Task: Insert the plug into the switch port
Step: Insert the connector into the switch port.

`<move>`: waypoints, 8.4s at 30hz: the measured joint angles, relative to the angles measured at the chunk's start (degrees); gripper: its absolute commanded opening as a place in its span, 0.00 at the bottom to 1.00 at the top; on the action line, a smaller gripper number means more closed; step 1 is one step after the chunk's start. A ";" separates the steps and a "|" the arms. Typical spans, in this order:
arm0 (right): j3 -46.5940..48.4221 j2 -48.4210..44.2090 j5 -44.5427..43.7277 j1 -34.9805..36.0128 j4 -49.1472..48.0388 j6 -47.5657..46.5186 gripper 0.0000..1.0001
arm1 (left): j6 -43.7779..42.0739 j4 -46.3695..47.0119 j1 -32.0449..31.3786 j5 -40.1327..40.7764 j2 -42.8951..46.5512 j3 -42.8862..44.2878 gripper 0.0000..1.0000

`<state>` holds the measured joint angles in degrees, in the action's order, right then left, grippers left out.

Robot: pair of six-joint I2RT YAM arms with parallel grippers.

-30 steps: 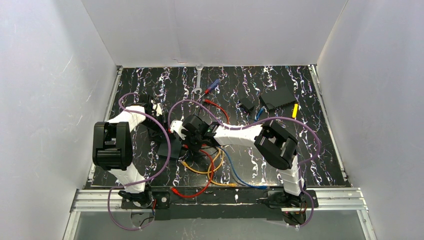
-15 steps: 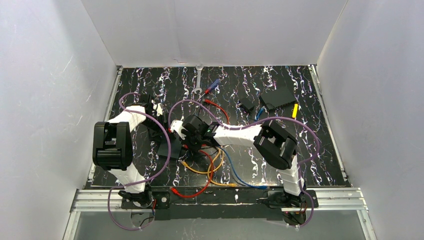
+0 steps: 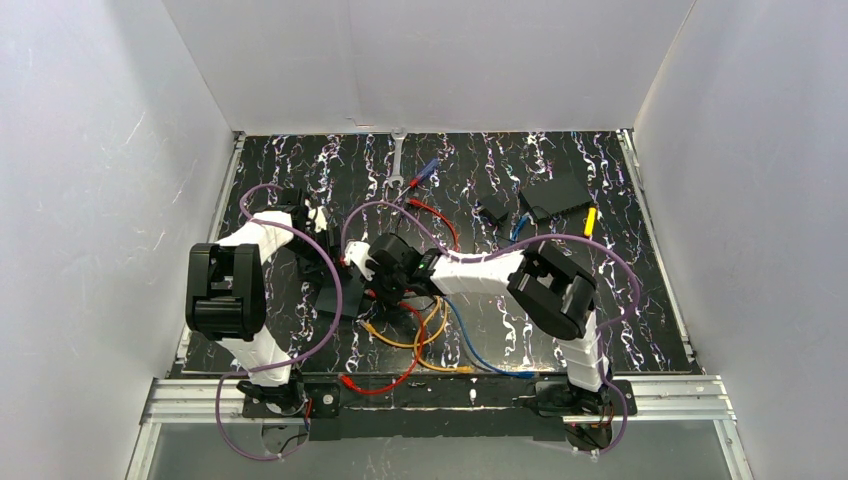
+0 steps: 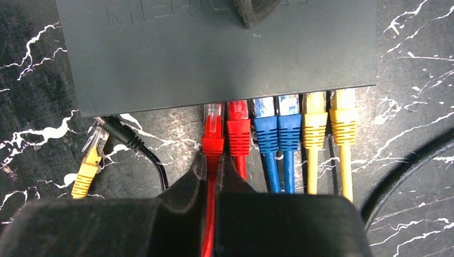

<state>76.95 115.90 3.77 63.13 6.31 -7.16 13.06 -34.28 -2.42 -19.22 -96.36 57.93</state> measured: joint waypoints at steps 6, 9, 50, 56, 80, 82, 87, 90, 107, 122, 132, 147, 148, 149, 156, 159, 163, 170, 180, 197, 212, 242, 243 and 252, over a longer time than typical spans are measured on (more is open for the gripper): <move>-5.70 -3.50 -0.76 0.00 -6.21 -0.04 0.01 | -0.57 -0.35 -1.27 0.98 0.00 0.22 0.68; -8.26 -5.46 -1.09 0.00 -8.37 -0.09 0.01 | -0.68 -0.57 -2.12 1.16 0.00 0.22 0.68; -4.24 -5.92 0.00 -0.04 0.44 -6.16 0.01 | -0.87 -2.16 -3.34 2.62 -0.63 1.25 0.68; -3.87 -5.90 0.00 -0.04 2.49 -6.60 0.01 | -0.87 -2.19 -3.34 2.62 -0.66 1.27 0.68; -2.05 -2.05 -1.05 -0.04 0.33 -3.67 0.01 | -0.87 -2.25 -3.34 2.58 -0.74 1.38 0.68; -2.08 -2.05 -1.05 -0.04 0.22 -3.45 0.01 | -0.87 -2.25 -3.34 2.58 -0.74 1.38 0.68; -2.97 -2.14 -1.09 -0.04 -1.01 -3.13 0.01 | -0.87 -2.27 -3.34 2.58 -0.74 1.38 0.68; -3.78 -2.62 -1.05 -0.04 -2.08 -3.02 0.01 | -0.87 -2.27 -3.34 2.58 -0.74 1.38 0.68; -5.49 -3.91 -0.81 0.04 -4.35 -2.03 0.01 | -0.87 -2.27 -3.34 2.58 -0.76 1.38 0.68; -8.44 -5.62 0.35 0.11 -8.02 -2.10 0.01 | -0.87 -2.34 -3.34 2.56 -0.87 1.46 0.68; -9.27 -5.62 0.46 0.11 -9.73 -2.23 0.01 | -0.90 -2.47 -3.34 2.49 -1.03 1.60 0.68; -12.48 -5.62 0.44 0.09 -15.41 -2.32 0.01 | -1.09 -2.86 -3.34 2.08 -1.68 2.14 0.67; -12.52 -5.62 0.46 0.09 -15.50 -2.34 0.01 | -1.09 -2.86 -3.37 2.08 -1.68 2.14 0.67; -12.52 -5.62 0.44 0.09 -15.52 -2.43 0.01 | -1.11 -2.86 -3.48 2.08 -1.70 2.14 0.67; -12.52 -5.84 0.46 0.09 -15.52 -3.30 0.01 | -1.92 -3.10 -4.09 2.43 -1.70 2.34 0.67; -12.52 -5.95 0.46 0.09 -15.50 -3.85 0.01 | -2.23 -3.28 -4.33 2.62 -1.73 2.45 0.67; -12.22 -5.92 0.50 0.09 -15.10 -4.33 0.01 | -2.58 -3.45 -4.61 2.84 -1.75 2.56 0.67; -12.13 -5.92 1.25 -0.28 -15.43 -3.74 0.01 | -2.99 -3.69 -4.96 3.06 -1.81 2.78 0.67; -12.13 -5.90 5.11 -3.82 -16.09 4.04 0.01 | -2.97 -2.60 -5.68 3.13 -1.81 2.91 0.67; -13.09 -4.74 7.26 -4.24 -19.34 5.68 0.01 | -2.80 -2.40 -5.70 2.73 -2.10 2.95 0.67; -15.52 -7.45 3.98 -3.65 -19.37 3.41 0.33 | -1.38 -3.41 -7.26 4.33 -2.60 3.80 0.67; -21.40 -15.61 -1.05 -2.62 -13.64 0.85 0.33 | -0.85 -3.63 -7.87 4.61 -2.62 3.80 0.67; -21.40 -15.26 -1.03 -2.62 -13.66 0.85 0.33 | -0.87 -3.63 -7.87 4.61 -2.62 3.80 0.67; -20.72 -12.00 -1.27 -2.40 -13.55 0.42 0.24 | -0.85 -3.63 -7.87 4.50 -2.64 3.82 0.67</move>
<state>56.23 103.90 2.50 60.73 -7.25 -6.74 12.21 -37.91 -10.28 -14.72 -99.00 61.76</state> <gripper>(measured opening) 0.299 0.679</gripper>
